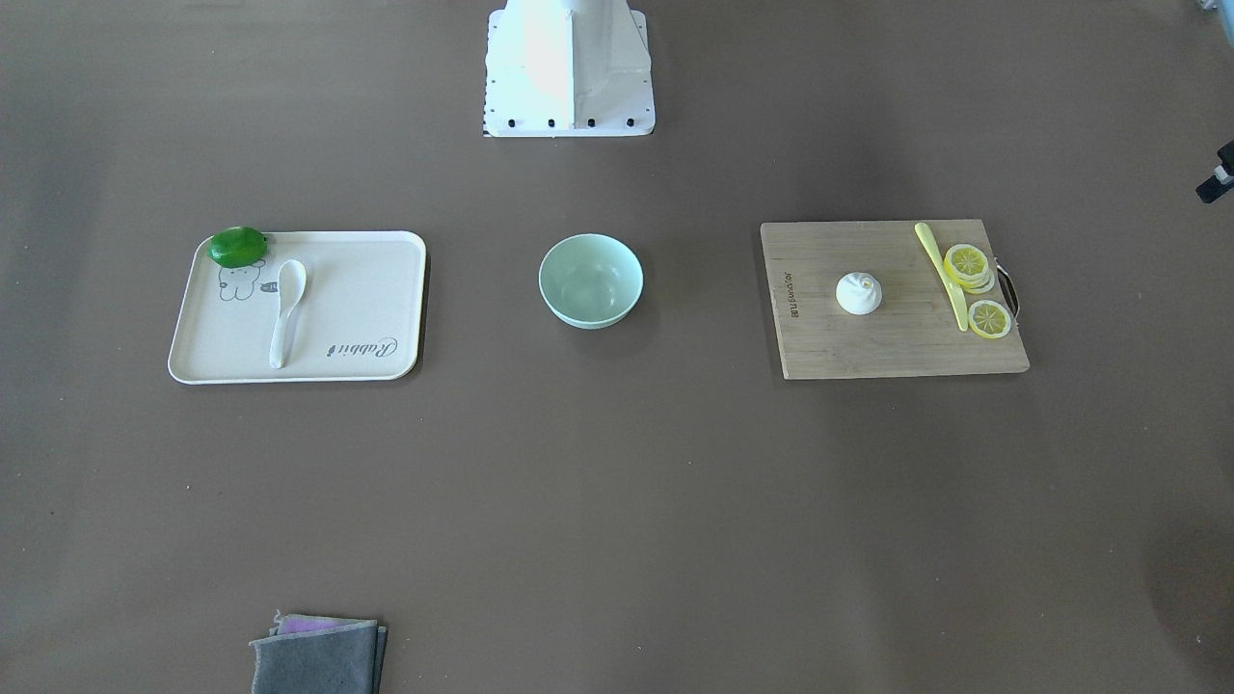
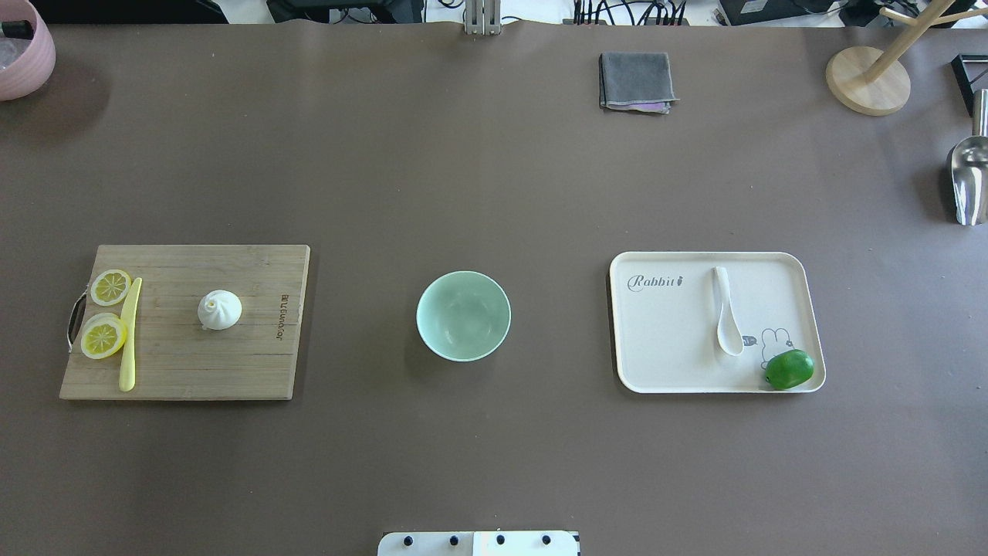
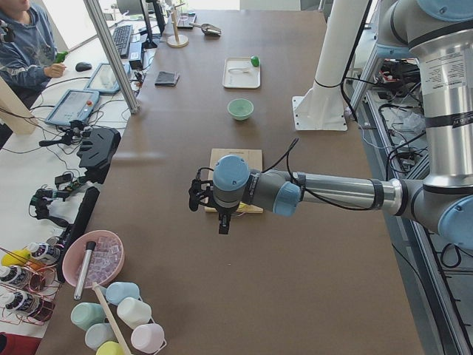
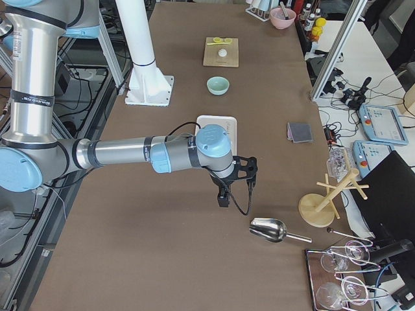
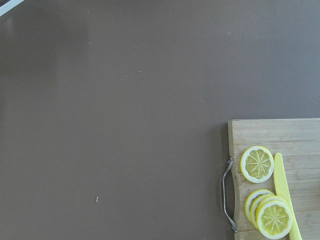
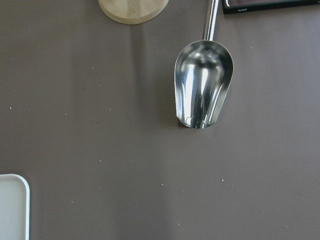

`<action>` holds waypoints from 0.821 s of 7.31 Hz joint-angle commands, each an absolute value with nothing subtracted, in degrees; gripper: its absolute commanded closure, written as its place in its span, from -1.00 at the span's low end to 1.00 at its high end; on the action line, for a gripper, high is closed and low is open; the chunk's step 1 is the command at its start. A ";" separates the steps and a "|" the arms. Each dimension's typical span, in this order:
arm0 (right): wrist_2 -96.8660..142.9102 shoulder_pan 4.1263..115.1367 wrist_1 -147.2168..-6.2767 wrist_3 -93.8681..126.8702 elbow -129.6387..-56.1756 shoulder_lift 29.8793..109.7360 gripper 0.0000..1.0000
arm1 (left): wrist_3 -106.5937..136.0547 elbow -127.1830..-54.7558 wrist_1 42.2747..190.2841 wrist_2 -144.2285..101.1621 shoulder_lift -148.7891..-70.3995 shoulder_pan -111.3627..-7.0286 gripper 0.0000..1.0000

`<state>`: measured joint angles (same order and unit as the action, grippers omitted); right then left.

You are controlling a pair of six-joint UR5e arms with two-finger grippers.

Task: Put spoon and bun in bowl

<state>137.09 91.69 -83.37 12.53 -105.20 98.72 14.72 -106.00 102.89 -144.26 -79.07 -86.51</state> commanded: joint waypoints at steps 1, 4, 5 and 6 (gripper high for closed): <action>137.28 89.31 -83.15 12.04 -103.37 98.35 -1.00 | 14.33 -105.82 102.30 -143.79 -79.98 -87.62 -0.96; 137.37 88.33 -83.14 12.13 -103.45 98.70 -1.00 | 14.15 -106.09 103.01 -144.41 -79.28 -87.89 -0.96; 137.29 87.90 -83.06 12.13 -103.45 98.70 -1.00 | 14.24 -106.61 103.01 -144.49 -79.28 -87.89 -0.96; 137.37 87.37 -83.06 12.39 -103.53 98.79 -1.00 | 14.41 -106.96 103.09 -144.49 -79.28 -87.89 -0.96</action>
